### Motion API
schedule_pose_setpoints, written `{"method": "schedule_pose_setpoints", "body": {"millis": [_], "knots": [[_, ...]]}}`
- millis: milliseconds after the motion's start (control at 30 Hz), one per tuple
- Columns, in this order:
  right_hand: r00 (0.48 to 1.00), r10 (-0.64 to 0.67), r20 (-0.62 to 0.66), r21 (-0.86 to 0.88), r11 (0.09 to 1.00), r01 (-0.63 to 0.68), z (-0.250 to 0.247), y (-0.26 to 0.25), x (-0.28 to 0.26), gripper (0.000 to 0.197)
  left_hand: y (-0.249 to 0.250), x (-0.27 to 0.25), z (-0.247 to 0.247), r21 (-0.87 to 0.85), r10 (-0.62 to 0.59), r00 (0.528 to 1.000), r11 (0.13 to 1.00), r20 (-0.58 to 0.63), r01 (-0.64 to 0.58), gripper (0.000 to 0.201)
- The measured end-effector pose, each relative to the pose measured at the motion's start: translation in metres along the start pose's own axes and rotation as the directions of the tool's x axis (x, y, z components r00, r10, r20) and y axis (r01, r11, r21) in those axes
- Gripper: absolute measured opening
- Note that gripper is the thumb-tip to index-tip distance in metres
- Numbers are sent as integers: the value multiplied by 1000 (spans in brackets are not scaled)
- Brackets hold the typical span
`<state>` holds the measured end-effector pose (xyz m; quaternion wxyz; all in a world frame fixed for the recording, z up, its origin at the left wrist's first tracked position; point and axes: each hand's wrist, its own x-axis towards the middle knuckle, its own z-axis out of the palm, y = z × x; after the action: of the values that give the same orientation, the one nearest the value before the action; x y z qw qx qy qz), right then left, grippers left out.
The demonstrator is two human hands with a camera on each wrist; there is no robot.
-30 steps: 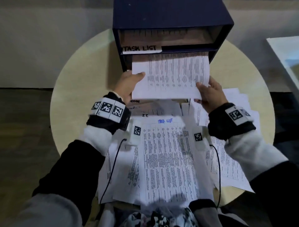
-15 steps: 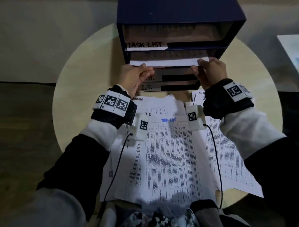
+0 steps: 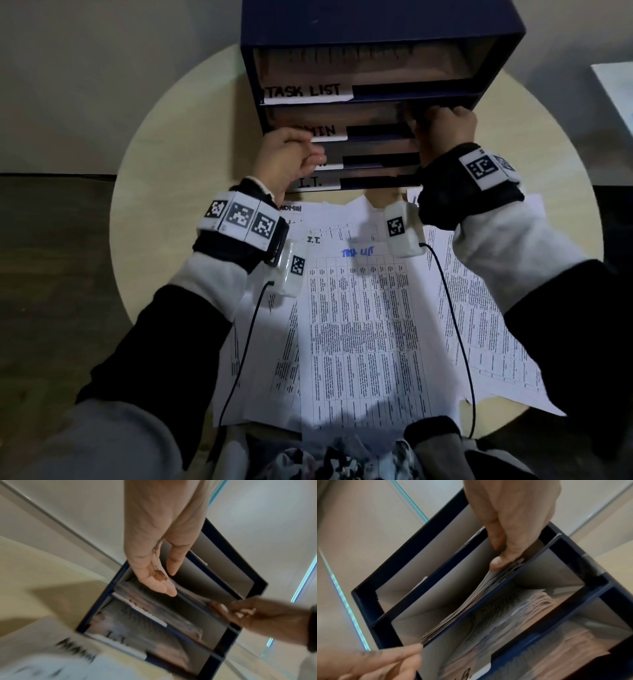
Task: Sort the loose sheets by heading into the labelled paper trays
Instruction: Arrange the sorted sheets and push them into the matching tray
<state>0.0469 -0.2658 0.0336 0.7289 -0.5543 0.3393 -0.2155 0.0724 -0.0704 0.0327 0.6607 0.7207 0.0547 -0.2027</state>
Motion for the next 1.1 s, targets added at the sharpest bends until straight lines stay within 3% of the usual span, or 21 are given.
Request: {"method": "schedule_pose_setpoints", "body": {"millis": [67,167,233,333,400,467,533,633,700,767,833,900,967,1000,1067,1100], "knots": [[999,8,35,28,1000,-9,-5,4,-4,27,-13,-9,-5,107,-16,1000,994,15,14,17],[995,55,80,165,984,-68,-18,12,-18,17,-40,-24,-9,305,-115,989,949,91,83,10],[990,92,107,199,973,-112,-30,25,-29,20,-60,-31,-11,533,-189,970,842,151,81,14],[978,67,200,-125,991,-43,-46,51,-47,21,-84,-37,-13,795,-268,943,607,196,7,27],[940,65,336,-482,869,112,-55,65,-61,14,-93,-39,-12,854,-268,943,519,197,-31,32],[872,168,459,-747,605,277,-64,77,-72,17,-96,-41,-10,874,-251,943,481,216,-72,36],[821,292,490,-848,377,372,-71,88,-80,11,-99,-44,-8,893,-230,939,427,255,-138,42],[819,346,458,-889,193,415,-77,91,-86,12,-104,-50,-7,917,-252,934,370,255,-151,47],[828,330,454,-890,133,435,-80,88,-89,30,-108,-52,-10,889,-239,938,440,252,-127,39],[834,275,479,-877,115,466,-82,83,-90,38,-106,-57,-10,755,-142,960,649,239,-92,22],[863,212,459,-888,147,437,-85,81,-89,33,-96,-63,-10,600,-36,983,796,178,-80,13],[924,106,367,-912,235,335,-89,79,-83,29,-80,-66,-7,541,81,986,828,144,-147,8],[965,-1,263,-862,449,235,-94,76,-78,32,-63,-65,-6,443,179,978,872,109,-209,7],[975,9,221,-779,603,171,-96,73,-76,36,-54,-64,-7,384,206,976,897,75,-219,8],[976,86,198,-477,879,20,-98,68,-78,34,-37,-59,-9,248,233,972,943,-10,-224,14],[967,124,221,-321,946,-48,-99,65,-80,32,-27,-57,-10,181,244,969,956,-48,-232,20]]}}
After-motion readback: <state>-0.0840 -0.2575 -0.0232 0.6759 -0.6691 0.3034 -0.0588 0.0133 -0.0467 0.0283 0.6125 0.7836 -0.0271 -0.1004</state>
